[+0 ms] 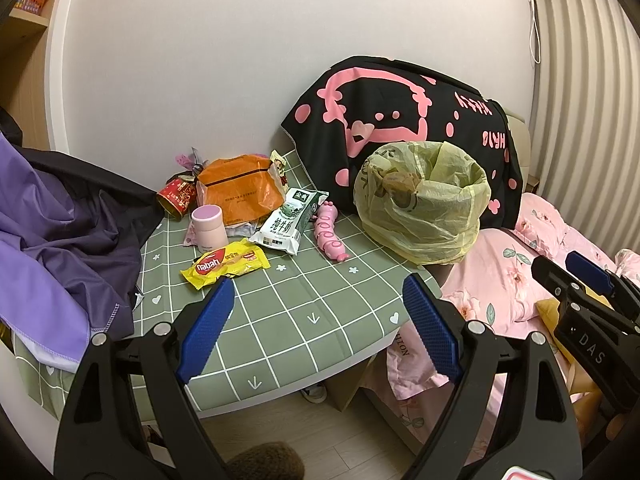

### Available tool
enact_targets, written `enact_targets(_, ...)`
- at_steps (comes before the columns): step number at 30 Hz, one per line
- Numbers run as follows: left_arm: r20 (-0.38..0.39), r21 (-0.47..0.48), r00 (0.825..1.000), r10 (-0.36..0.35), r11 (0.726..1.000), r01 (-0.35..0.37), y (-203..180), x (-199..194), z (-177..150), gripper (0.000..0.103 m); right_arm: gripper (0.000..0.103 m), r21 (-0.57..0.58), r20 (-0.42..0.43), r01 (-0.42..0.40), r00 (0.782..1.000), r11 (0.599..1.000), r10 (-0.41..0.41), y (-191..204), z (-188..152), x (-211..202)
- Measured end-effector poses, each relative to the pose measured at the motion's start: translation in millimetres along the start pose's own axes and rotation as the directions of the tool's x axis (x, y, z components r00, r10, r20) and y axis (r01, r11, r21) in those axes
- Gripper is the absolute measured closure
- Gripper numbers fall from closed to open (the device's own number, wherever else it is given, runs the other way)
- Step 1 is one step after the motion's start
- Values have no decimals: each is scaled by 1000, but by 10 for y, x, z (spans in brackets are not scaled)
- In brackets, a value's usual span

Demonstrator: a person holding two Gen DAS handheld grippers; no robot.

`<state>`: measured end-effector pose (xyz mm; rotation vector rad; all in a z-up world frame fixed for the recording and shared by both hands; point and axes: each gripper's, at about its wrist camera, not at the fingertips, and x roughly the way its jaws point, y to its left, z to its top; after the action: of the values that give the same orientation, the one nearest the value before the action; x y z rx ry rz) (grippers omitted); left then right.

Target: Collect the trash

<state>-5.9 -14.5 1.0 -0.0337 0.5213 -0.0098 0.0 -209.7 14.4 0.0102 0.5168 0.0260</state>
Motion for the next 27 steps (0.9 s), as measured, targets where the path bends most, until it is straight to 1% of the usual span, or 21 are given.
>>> enact_targets(21, 1, 0, 1000, -3, 1000, 3, 1, -1, 4, 21, 51, -2, 0, 1, 1000, 1000, -1, 12, -7, 21)
enact_targets(27, 10, 18, 1000, -7, 1000, 7, -70, -25, 36, 21, 51, -18, -4, -1, 1000, 1000, 1, 24, -27, 66)
